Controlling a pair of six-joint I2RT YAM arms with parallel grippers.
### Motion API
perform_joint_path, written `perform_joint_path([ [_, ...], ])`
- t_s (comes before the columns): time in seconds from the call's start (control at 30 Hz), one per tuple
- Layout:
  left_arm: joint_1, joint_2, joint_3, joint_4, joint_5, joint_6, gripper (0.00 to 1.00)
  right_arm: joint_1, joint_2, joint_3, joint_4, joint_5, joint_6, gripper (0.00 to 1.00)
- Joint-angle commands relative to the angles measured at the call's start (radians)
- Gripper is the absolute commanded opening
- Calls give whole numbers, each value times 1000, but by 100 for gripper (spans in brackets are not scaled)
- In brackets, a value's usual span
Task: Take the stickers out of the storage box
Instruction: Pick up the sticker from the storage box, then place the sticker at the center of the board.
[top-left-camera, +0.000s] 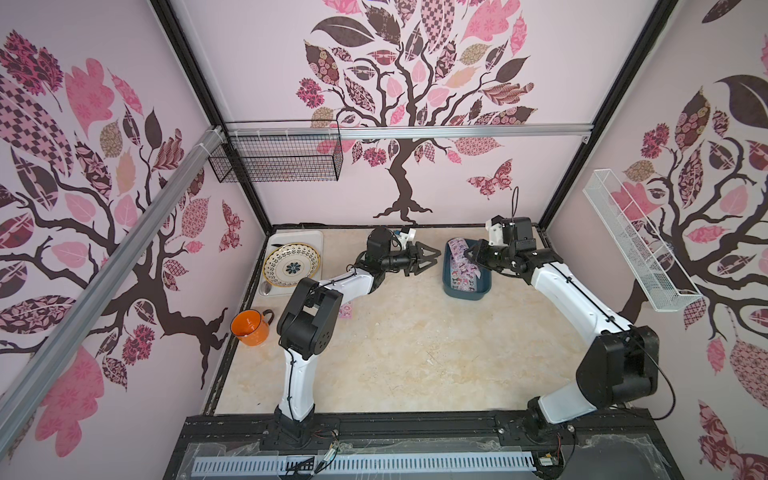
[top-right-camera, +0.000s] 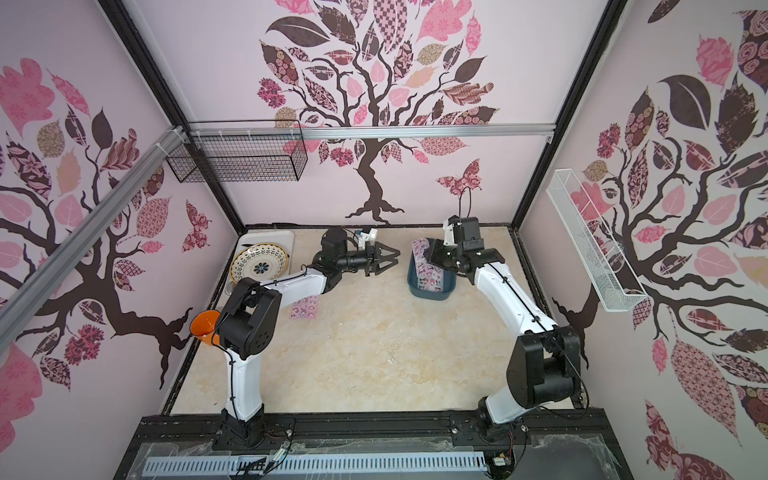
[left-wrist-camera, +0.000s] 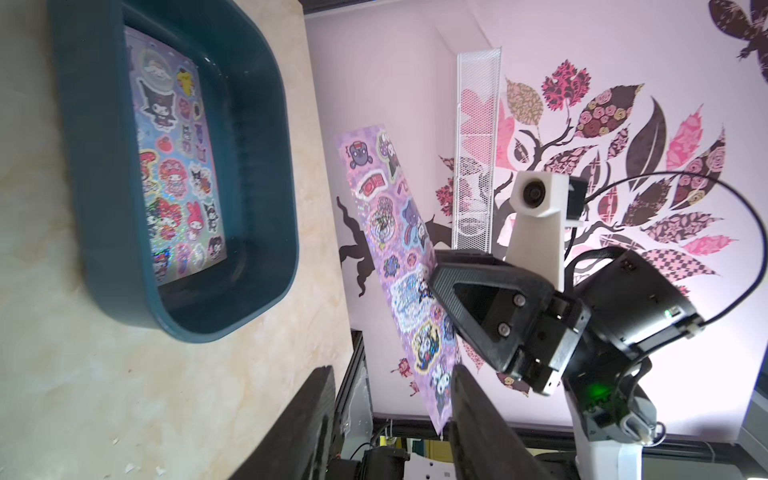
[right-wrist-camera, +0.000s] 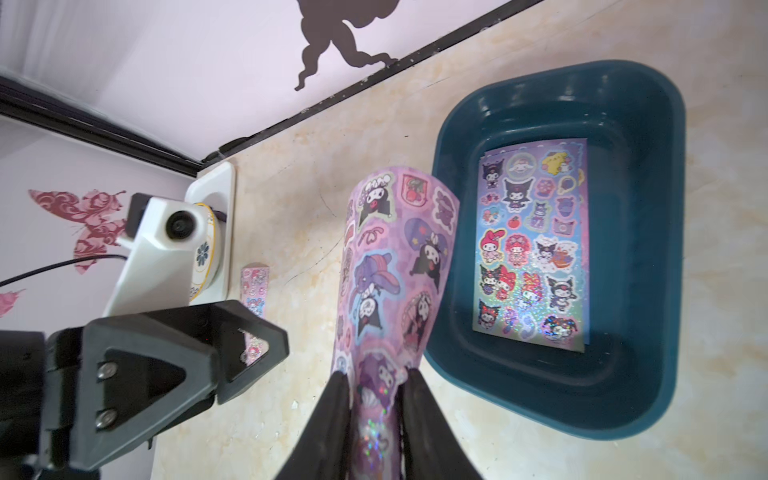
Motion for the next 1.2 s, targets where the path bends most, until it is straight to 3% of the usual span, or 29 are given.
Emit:
perform_joint_path([
  [0.0, -7, 13, 24, 111, -28, -83, 50, -6, -38, -28, 124, -77, 86, 26],
  [0.47, -12, 10, 35, 107, -37, -104, 49, -4, -46, -103, 304, -192, 257, 26],
  [0.87, -12, 4, 44, 108, -46, -105, 47, 18, -45, -112, 326, -209, 284, 26],
  [1.17, -14, 7, 55, 115, -46, -109, 34, 35, -41, -114, 323, -199, 285, 26],
])
